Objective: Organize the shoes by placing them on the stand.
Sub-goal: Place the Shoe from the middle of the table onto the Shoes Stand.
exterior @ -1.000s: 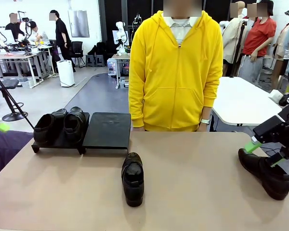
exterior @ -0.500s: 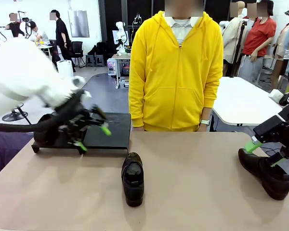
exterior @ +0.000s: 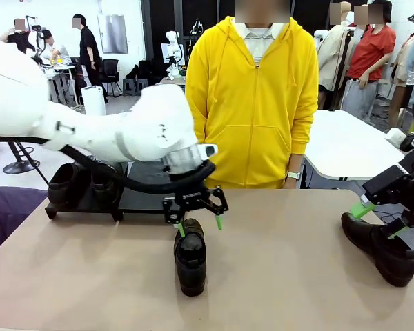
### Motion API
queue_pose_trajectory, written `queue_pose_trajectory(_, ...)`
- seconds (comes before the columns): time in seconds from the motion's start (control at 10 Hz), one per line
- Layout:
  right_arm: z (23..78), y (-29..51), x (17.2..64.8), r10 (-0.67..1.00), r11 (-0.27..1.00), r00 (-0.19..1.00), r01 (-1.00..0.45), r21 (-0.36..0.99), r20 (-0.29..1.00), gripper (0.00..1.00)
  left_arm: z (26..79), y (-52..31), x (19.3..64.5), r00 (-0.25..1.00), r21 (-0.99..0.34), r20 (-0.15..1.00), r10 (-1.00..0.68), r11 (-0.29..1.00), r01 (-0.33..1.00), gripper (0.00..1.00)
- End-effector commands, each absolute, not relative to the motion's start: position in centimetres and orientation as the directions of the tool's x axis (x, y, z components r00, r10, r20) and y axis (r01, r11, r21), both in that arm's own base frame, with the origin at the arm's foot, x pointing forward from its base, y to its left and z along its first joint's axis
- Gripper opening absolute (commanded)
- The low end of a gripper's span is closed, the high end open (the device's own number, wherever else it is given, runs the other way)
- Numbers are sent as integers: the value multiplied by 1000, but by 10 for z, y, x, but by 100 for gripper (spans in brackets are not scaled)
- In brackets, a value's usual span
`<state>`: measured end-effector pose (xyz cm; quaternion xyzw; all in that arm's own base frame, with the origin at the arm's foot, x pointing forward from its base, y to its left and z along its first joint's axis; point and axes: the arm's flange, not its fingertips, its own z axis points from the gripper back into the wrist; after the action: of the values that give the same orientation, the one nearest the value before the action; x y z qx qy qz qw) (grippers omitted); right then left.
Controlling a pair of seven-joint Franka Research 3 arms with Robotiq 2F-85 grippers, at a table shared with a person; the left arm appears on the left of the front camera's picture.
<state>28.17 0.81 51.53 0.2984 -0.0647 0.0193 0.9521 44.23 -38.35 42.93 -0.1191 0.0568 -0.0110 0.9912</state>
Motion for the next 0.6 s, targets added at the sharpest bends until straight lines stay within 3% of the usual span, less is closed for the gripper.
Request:
queue_pose_trajectory(0.0,516,8,283,15,805,989,-101,585,149,100,423,-404,451,991,-199,-136,19,979,-46,98)
queue_pose_trajectory(0.1,516,8,283,15,805,989,-101,585,149,100,426,-400,452,973,-228,-228,-36,973,-17,98)
queue_pose_trajectory(0.2,516,8,283,15,805,989,-101,585,149,100,421,-399,444,992,-226,-123,-28,974,-1,98)
queue_pose_trajectory(0.5,516,8,283,15,805,989,-101,585,149,100,416,-406,447,987,-221,-156,-31,975,-4,98)
